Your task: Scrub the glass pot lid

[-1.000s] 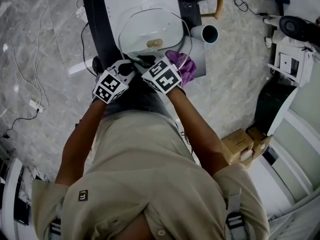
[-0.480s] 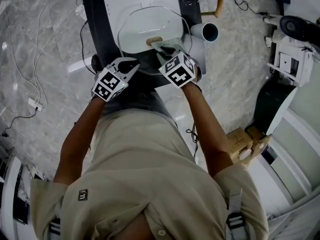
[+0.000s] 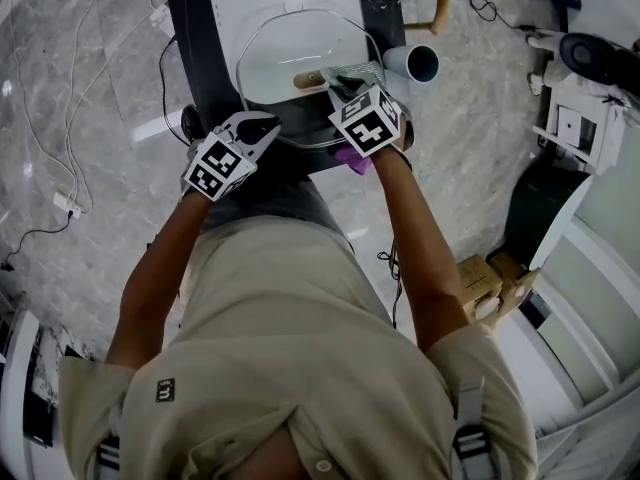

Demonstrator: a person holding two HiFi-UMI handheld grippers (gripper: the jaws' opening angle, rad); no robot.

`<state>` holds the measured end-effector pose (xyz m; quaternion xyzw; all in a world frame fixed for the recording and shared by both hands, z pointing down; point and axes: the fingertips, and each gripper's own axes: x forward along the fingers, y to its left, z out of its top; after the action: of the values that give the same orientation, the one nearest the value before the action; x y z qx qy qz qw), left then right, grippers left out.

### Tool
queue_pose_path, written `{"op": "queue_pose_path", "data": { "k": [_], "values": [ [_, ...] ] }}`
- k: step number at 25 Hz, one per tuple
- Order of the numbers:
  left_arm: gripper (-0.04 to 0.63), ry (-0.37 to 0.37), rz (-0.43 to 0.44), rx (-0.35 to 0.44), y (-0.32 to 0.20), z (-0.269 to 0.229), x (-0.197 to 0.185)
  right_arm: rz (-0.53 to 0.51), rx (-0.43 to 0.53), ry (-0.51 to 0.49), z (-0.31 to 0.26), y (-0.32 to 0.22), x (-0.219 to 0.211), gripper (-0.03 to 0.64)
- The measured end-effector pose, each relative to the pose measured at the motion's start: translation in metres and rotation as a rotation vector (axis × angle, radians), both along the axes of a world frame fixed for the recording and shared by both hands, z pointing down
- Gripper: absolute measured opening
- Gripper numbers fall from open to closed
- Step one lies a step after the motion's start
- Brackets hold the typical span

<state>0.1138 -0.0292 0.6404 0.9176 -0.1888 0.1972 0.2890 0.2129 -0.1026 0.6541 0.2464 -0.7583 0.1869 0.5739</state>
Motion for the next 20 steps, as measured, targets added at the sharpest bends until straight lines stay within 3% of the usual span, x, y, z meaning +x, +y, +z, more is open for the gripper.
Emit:
{"op": "queue_pose_path", "data": {
  "k": [6, 15, 20],
  "values": [
    [0.034, 0.0, 0.0, -0.002, -0.001, 0.002, -0.001, 0.016, -0.03, -0.057, 0.007, -0.001, -0.021, 0.086],
    [0.034, 0.003, 0.005, 0.015, -0.001, 0.005, -0.001, -0.13, -0.134, -0.241, 0.013, 0.014, -0.145, 0.087],
    [0.034, 0.009, 0.007, 0.012, -0.001, 0.004, -0.004, -0.14, -0.153, -0.246, 0.013, 0.012, -0.164, 0.09]
  ]
}}
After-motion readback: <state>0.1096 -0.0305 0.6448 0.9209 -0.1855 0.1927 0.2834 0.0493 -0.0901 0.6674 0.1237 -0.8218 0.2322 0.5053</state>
